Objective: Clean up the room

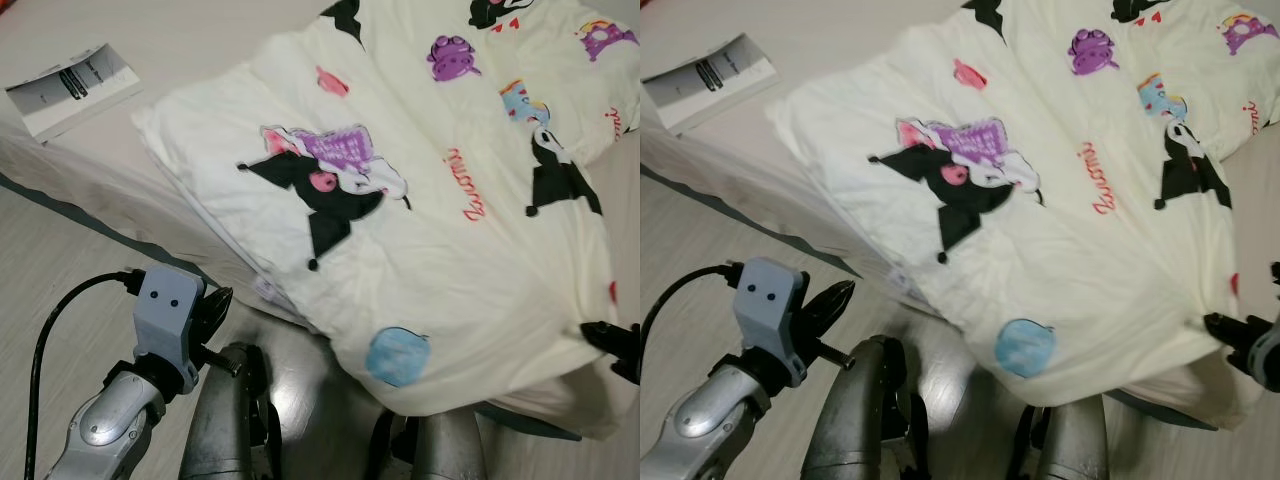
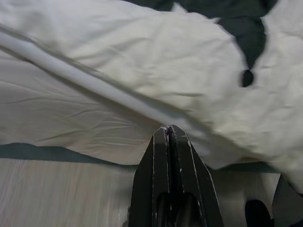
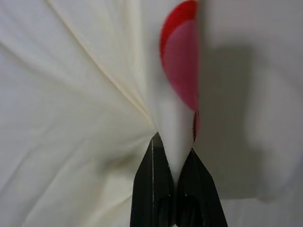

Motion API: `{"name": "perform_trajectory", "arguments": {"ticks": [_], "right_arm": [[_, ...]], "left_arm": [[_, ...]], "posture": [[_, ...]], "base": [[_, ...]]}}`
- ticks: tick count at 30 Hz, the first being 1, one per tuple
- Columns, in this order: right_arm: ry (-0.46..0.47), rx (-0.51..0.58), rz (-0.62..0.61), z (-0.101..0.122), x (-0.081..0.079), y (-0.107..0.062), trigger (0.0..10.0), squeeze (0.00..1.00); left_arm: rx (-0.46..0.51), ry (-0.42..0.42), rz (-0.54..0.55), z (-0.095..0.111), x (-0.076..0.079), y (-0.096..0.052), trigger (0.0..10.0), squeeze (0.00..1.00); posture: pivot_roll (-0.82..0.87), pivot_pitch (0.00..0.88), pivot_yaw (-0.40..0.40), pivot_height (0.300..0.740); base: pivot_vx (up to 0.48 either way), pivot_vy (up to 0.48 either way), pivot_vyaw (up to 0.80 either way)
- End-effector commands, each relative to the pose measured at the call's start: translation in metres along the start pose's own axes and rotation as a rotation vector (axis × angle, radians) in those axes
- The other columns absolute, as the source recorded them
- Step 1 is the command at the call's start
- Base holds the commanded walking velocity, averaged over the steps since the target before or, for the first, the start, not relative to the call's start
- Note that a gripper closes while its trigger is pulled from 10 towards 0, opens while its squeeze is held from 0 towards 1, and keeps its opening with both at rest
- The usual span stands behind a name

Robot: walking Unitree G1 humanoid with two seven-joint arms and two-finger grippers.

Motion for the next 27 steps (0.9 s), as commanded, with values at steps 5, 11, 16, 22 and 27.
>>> {"name": "perform_trajectory", "arguments": {"ticks": [5,11,16,22,27], "right_arm": [[0.038,0.096,-0.387,0.011,0.074,-0.021,0.0,0.0],[0.044,0.139,-0.435,0.019,0.081,-0.022,0.0,0.0],[0.03,0.137,-0.307,0.013,0.053,-0.005,4.8,0.0],[0.039,0.149,-0.286,0.01,0.044,0.004,10.0,1.0],[0.047,0.215,-0.401,0.017,0.045,-0.001,10.0,1.0]], "left_arm": [[-0.026,-0.002,-0.02,-0.005,0.002,-0.004,10.0,0.0],[-0.024,0.0,-0.023,-0.004,0.002,-0.004,10.0,0.0],[-0.022,0.003,-0.028,-0.004,0.003,-0.003,10.0,0.0],[-0.017,0.009,-0.03,-0.003,0.003,-0.001,10.0,0.0],[-0.016,0.017,-0.018,-0.004,-0.005,-0.001,10.0,0.0]], "posture": [[0.11,0.458,-0.004,0.565],[0.1,0.456,-0.003,0.565],[0.11,0.453,-0.003,0.565],[0.12,0.441,-0.002,0.565],[0.11,0.411,-0.002,0.565]], "base": [[0.0,0.0,0.0],[0.0,0.0,0.0],[0.0,0.0,0.0],[0.0,0.0,0.0],[0.0,0.0,0.0]]}}
Point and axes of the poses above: a point about 5 cm out from each wrist's last joint towards the gripper, its own y axis pointing out of the wrist towards the gripper, its own z axis along the axis of the wrist's last joint, x = y × z, the point moved 3 cm from there along y, pointing out of the wrist towards the gripper, and after that the axes turned 2 degrees about y, right-handed, at the moved point
